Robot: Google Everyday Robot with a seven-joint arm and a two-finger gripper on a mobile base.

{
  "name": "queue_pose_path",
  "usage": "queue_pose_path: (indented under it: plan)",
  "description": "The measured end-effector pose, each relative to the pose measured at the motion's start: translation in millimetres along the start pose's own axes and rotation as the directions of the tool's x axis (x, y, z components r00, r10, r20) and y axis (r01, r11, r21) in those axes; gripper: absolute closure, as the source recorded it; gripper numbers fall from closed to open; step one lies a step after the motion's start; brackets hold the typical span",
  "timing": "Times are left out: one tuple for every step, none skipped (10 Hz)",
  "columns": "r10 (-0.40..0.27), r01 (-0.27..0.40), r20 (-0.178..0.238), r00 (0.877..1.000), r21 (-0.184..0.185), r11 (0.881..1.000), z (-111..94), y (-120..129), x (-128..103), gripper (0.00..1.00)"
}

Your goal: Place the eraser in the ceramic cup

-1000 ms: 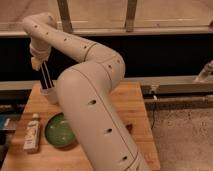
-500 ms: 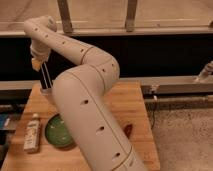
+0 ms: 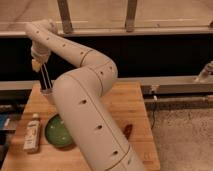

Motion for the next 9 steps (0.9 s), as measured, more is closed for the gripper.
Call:
queue_pose_path:
  plan:
    - [-0.003,0.003,0.008,1.000,-0.001,1.000,2,0,0,1.00]
    - [-0.006,0.006,0.012,1.000,-0.003,1.000,4,0,1,1.00]
    - [-0.012,0.012,0.019,1.000,-0.005,1.000,7,1,0,1.00]
    - [-0.013,0.013,0.023,1.000,-0.005,1.000,8,0,2,1.00]
    - [-0.015,0.015,0.029,0.999,-0.004,1.000,9,-2,3,1.00]
    - [-0.017,0.017,0.033,0.999,-0.004,1.000,10,-3,4,1.00]
    - [-0.022,0.022,0.039,0.999,-0.004,1.000,11,-3,2,1.00]
    - [-0.028,0.029,0.049,0.998,-0.005,1.000,13,-3,0,1.00]
    - [-0.033,0.033,0.061,0.998,-0.004,0.999,13,-4,-1,1.00]
